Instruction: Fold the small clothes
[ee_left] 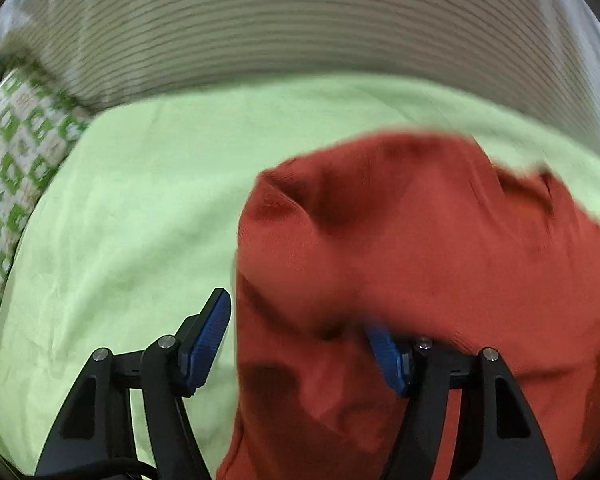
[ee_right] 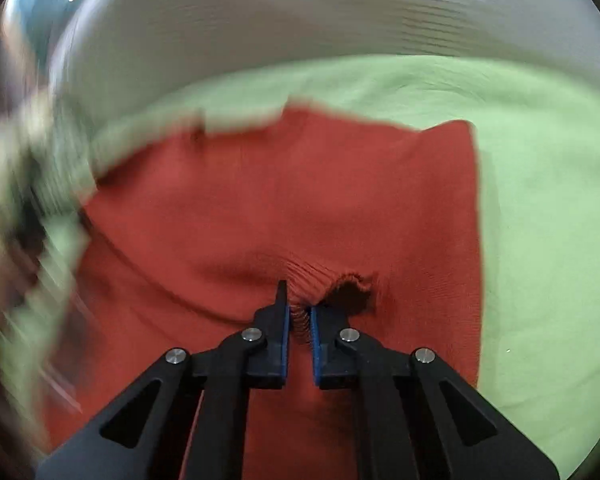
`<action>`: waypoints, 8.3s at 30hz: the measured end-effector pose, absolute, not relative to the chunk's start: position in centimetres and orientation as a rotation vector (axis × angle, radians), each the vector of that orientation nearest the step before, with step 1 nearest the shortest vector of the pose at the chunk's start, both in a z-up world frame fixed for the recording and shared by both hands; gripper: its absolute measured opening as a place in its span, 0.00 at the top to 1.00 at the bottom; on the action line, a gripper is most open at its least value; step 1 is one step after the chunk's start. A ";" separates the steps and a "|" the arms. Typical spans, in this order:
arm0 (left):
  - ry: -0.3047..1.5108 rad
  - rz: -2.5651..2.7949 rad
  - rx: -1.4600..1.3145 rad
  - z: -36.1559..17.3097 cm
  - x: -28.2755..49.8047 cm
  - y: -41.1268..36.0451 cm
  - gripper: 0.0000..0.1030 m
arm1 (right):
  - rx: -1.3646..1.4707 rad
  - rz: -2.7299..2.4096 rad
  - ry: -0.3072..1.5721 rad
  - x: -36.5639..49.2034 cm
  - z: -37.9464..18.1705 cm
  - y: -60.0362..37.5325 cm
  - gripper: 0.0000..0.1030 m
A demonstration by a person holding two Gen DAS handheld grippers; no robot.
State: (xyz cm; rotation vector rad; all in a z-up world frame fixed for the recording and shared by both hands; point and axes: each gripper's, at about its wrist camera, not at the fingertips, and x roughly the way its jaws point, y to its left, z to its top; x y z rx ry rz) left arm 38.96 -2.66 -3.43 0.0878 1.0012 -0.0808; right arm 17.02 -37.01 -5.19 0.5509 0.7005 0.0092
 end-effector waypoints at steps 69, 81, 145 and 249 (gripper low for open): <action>1.053 -0.147 -0.030 -4.9 25.7 6.1 0.46 | 0.415 -0.251 0.758 8.6 -6.1 -36.7 0.43; 1.173 -0.156 -0.163 -7.7 13.0 8.7 0.30 | 0.437 -0.277 0.744 -0.3 -6.6 -31.4 0.39; 0.891 -0.552 -0.525 -3.7 -3.7 9.2 0.92 | 0.779 0.095 0.560 -16.9 -9.3 -25.7 0.91; 1.022 -0.118 -0.028 -7.3 26.4 1.6 0.75 | 0.672 -0.200 0.782 6.3 -8.1 -40.5 0.91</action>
